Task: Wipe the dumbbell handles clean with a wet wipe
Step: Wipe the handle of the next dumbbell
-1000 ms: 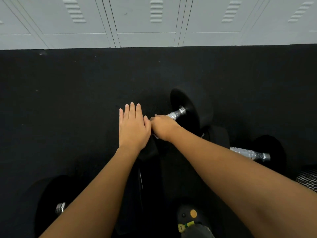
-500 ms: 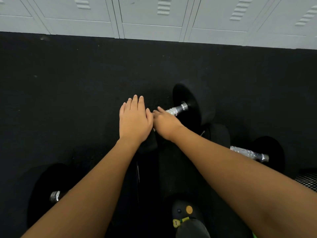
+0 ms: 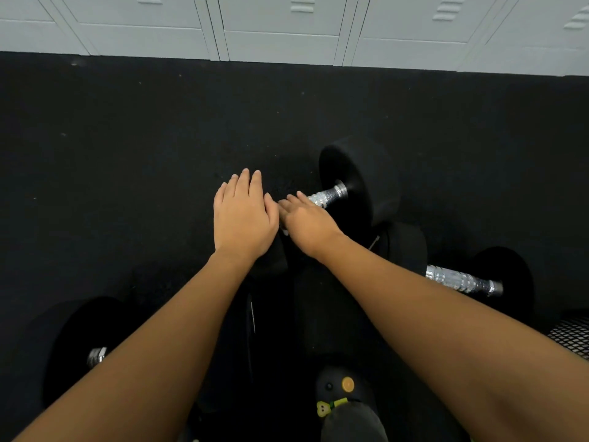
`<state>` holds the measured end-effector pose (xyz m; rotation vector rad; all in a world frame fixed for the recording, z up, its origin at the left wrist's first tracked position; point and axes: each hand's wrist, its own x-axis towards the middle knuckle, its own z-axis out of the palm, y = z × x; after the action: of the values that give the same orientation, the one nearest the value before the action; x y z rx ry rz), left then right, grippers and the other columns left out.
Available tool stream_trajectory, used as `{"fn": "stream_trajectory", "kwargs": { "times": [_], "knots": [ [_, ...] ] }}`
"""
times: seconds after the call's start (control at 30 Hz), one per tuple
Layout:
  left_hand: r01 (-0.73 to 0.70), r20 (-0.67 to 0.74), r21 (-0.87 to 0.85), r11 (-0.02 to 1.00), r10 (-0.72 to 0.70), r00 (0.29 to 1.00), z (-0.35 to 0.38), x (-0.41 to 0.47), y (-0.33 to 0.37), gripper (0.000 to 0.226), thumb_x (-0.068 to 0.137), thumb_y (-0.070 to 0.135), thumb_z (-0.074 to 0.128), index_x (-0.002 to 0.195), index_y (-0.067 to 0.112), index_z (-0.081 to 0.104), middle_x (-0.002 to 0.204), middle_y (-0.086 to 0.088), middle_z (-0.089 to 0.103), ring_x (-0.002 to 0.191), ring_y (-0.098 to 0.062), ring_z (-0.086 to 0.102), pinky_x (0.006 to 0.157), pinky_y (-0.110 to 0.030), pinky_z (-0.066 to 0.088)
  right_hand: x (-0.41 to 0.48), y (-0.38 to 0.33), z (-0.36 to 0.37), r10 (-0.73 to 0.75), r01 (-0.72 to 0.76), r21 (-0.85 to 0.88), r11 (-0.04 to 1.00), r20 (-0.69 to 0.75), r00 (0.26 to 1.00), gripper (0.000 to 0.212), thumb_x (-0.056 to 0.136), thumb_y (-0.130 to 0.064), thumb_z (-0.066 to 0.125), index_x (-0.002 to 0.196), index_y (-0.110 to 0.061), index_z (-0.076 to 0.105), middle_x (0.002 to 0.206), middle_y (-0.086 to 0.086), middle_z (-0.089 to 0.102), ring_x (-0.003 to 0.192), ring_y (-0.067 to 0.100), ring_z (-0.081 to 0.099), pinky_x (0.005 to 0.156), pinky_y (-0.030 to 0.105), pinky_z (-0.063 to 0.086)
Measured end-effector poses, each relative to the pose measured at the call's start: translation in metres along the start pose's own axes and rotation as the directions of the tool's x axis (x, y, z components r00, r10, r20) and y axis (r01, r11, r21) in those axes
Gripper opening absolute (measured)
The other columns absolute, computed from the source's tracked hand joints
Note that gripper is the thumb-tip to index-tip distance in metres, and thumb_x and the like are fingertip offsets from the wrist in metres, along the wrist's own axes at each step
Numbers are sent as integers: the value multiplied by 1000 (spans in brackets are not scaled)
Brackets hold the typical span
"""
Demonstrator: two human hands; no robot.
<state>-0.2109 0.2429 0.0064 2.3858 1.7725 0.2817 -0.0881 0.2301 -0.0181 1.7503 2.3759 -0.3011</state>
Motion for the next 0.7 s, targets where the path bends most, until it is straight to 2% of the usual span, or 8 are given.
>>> {"fn": "stream_trajectory", "kwargs": {
  "times": [0.13,0.2,0.4,0.53,0.7],
  "knots": [
    [-1,-4,4,1000,1,1000,1,0,-1,49,94,26,34,138,5,43,142,-16,44,134,-28,39,112,-41,25,1,-5,1,-34,34,45,998,-9,999,49,98,-13,34,145,-8,23,145,9,38,139,24,25,118,32,5],
    [-3,-7,5,1000,3,1000,2,0,-1,49,94,25,35,137,4,43,142,-16,44,133,-29,39,111,-41,25,-2,6,-1,-13,14,31,999,-29,1000,47,97,-11,34,143,-8,27,142,8,41,136,23,29,117,32,5],
    [5,-1,10,1000,-5,1000,2,1,0,47,96,24,36,139,6,41,144,-14,42,135,-28,36,113,-40,23,-7,18,-5,61,-61,-37,997,-16,998,51,96,-6,35,145,-5,21,147,11,34,141,26,21,117,34,3],
    [-1,-5,17,1000,1,1000,3,1,0,48,96,25,35,139,6,41,144,-14,42,135,-27,36,113,-39,23,-8,9,3,56,-56,1,998,-68,996,51,97,-9,37,145,-6,20,148,10,32,142,26,19,117,33,4],
    [-2,-13,13,1000,2,1000,2,1,-1,48,96,26,34,138,5,42,143,-14,43,134,-27,37,113,-40,24,-12,20,0,56,-45,129,991,-82,995,52,93,-2,39,144,-8,27,148,8,34,140,22,23,117,29,6]
  ]
}}
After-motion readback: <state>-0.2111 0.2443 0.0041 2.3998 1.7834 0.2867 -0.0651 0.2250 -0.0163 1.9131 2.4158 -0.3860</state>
